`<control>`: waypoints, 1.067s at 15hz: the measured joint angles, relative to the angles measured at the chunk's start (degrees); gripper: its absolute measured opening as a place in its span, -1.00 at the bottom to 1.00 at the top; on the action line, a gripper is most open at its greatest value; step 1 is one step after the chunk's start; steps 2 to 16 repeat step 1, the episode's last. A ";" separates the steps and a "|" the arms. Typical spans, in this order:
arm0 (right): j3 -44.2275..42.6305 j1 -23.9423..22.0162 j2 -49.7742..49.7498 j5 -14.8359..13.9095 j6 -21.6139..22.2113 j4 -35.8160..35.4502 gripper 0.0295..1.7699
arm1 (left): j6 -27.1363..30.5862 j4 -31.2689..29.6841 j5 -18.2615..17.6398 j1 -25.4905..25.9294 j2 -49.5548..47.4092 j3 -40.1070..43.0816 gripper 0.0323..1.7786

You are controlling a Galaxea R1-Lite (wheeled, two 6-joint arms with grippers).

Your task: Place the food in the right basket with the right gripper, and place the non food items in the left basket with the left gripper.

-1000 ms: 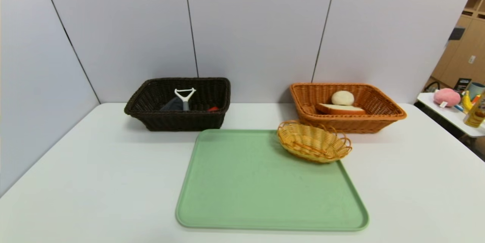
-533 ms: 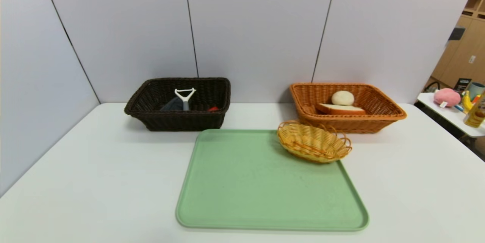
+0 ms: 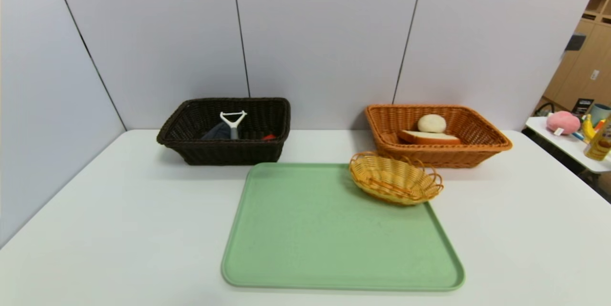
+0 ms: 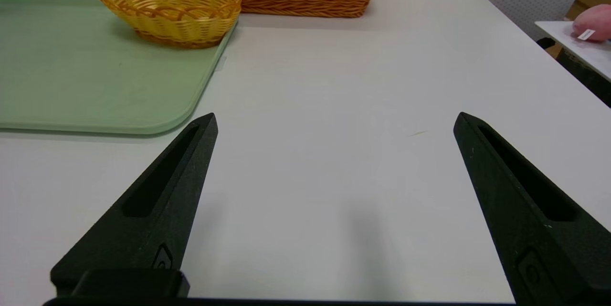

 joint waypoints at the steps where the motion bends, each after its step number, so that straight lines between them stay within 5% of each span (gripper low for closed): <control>1: 0.00 0.00 0.00 0.02 0.17 -0.09 0.93 | 0.00 0.00 0.02 0.00 0.00 0.00 0.90; 16: 0.00 0.00 0.00 0.02 0.17 -0.09 0.93 | 0.00 0.00 0.02 0.00 0.00 0.00 0.90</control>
